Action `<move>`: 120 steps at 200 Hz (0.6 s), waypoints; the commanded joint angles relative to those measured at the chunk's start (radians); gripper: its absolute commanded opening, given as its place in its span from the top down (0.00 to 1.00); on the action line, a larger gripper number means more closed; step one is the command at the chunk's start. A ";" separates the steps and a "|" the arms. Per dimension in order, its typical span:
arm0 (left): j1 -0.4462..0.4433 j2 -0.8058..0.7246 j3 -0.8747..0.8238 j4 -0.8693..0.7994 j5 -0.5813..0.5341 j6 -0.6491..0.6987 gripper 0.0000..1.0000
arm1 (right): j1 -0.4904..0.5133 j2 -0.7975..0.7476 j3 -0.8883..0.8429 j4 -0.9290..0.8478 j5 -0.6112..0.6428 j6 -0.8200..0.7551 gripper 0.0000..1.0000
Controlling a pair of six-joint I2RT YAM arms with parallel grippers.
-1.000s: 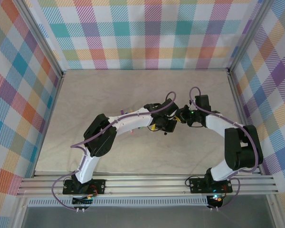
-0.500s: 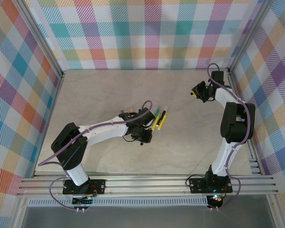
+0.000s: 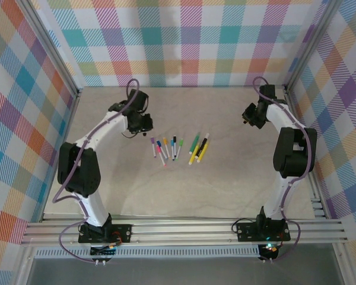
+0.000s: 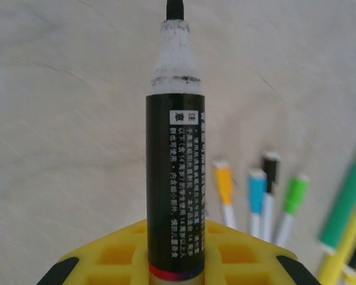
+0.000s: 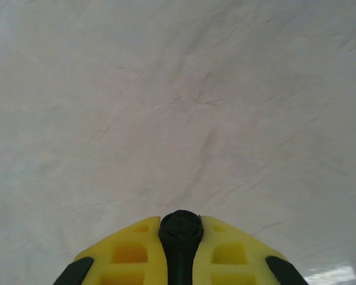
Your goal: Open the pen caps
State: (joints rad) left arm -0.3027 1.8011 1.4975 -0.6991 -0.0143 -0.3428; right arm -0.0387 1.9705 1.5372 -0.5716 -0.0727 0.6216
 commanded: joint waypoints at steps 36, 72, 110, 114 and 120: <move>0.182 0.244 0.141 -0.063 -0.086 0.021 1.00 | -0.004 0.049 0.067 -0.119 0.137 -0.108 1.00; 0.209 0.333 0.243 -0.063 -0.192 0.051 1.00 | -0.001 0.090 0.087 -0.131 0.140 -0.121 1.00; 0.220 0.442 0.401 -0.126 -0.293 0.089 1.00 | -0.003 0.135 0.112 -0.151 0.148 -0.137 1.00; 0.222 0.454 0.417 -0.137 -0.295 0.092 1.00 | -0.001 0.139 0.114 -0.153 0.148 -0.139 1.00; 0.225 0.472 0.437 -0.150 -0.295 0.096 1.00 | -0.002 0.146 0.116 -0.155 0.150 -0.140 1.00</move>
State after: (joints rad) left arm -0.0925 2.2089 1.8435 -0.7719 -0.2348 -0.2882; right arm -0.0387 2.0884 1.6135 -0.6880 0.0612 0.5083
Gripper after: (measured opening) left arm 0.173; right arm 0.117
